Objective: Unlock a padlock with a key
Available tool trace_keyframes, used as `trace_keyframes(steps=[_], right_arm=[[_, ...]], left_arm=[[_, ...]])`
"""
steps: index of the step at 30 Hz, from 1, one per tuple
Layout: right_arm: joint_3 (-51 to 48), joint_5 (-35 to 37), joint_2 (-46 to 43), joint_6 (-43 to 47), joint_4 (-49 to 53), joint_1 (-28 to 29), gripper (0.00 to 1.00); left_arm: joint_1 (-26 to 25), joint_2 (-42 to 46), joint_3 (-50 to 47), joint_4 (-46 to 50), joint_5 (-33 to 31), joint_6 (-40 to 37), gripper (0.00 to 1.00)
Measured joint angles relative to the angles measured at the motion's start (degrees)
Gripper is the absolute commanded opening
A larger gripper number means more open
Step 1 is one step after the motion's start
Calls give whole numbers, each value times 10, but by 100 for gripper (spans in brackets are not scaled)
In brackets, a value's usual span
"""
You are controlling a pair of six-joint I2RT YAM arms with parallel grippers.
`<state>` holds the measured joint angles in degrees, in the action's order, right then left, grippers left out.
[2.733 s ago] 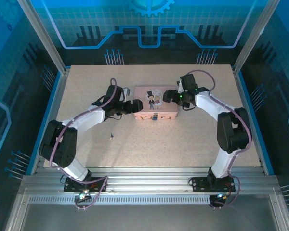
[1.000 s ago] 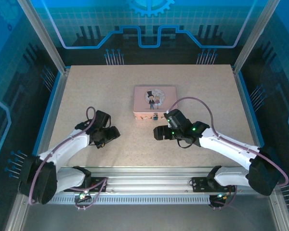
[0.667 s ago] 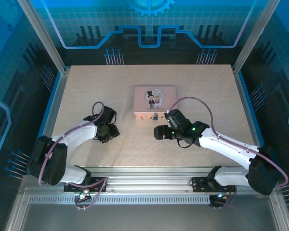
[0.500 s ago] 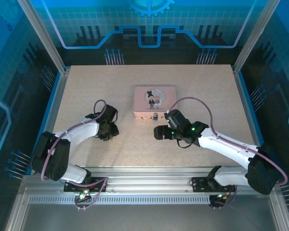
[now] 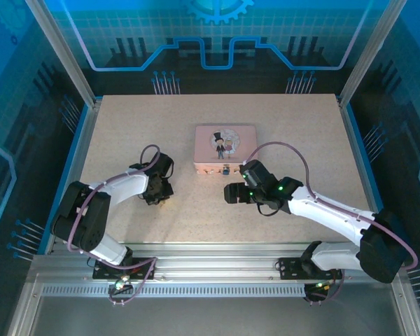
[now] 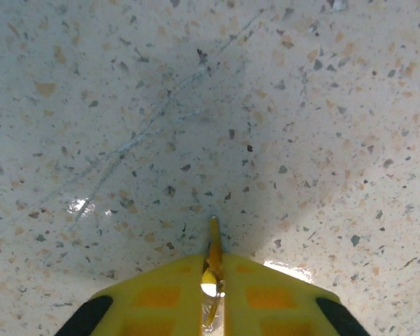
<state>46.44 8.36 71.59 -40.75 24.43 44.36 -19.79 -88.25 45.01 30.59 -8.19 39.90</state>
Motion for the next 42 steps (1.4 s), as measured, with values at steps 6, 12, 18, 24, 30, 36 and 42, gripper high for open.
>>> trace_keyframes(steps=[6, 12, 18, 24, 30, 36, 42], right_arm=[[0, 5, 0, -3, 0, 0, 86], [-1, 9, -4, -5, 0, 0, 86], [-11, 10, -29, -4, -2, -1, 83], [-37, -26, -85, 5, -23, -29, 73], [-29, -105, -123, 63, -37, -81, 48], [24, -185, -120, 153, -37, -122, 52], [44, -239, -138, 257, -56, -127, 52]], left_arm=[[0, -2, 3, 2, 0, -9, 0], [0, 19, 3, 7, 12, -14, 0], [0, 78, 56, 33, 54, -19, 0], [-11, 113, 134, 38, 113, -25, 0], [-48, 109, 221, 57, 172, -30, 0], [-100, 73, 316, 74, 211, -45, 0], [-144, 30, 385, 95, 242, -58, 0]])
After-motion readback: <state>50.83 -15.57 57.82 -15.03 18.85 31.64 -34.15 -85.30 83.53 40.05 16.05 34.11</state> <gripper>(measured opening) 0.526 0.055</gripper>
